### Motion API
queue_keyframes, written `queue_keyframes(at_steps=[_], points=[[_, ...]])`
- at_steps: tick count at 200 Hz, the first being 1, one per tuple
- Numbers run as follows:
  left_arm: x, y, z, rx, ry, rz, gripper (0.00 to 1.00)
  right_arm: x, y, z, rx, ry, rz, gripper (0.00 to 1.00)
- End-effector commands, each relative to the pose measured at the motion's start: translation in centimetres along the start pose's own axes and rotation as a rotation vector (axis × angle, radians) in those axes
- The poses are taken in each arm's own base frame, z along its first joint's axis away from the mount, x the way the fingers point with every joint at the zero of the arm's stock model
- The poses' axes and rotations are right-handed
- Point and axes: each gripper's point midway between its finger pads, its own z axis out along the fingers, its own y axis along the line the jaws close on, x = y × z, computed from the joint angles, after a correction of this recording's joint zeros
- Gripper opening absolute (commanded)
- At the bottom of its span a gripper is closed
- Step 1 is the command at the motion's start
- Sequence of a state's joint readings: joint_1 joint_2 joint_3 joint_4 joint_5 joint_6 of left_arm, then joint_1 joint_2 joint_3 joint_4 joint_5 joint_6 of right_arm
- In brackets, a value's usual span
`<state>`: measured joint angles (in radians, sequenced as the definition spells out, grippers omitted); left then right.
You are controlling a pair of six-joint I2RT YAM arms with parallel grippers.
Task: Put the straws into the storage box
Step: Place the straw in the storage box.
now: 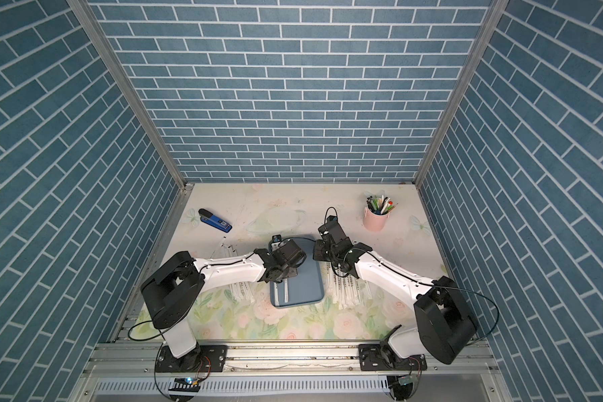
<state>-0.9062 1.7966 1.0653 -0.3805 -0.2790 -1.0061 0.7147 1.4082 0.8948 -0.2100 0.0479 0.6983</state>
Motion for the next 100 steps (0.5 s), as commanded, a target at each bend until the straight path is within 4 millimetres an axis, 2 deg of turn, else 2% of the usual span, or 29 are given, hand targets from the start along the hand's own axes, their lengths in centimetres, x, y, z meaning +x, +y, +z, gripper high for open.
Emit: queue_keyframes(at_steps=[1, 53, 100], points=[[0.5, 1.9, 0.6, -0.070, 0.002, 0.027, 0.00, 0.2, -0.3, -0.4, 0.004, 0.003, -0.026, 0.35], [0.9, 3.3, 0.5, -0.101, 0.002, 0.027, 0.00, 0.7, -0.4, -0.1, -0.002, 0.013, -0.012, 0.36], [0.7, 3.6, 0.5, -0.110, -0.009, 0.022, 0.00, 1.1, -0.6, 0.0, -0.004, 0.019, -0.005, 0.35]])
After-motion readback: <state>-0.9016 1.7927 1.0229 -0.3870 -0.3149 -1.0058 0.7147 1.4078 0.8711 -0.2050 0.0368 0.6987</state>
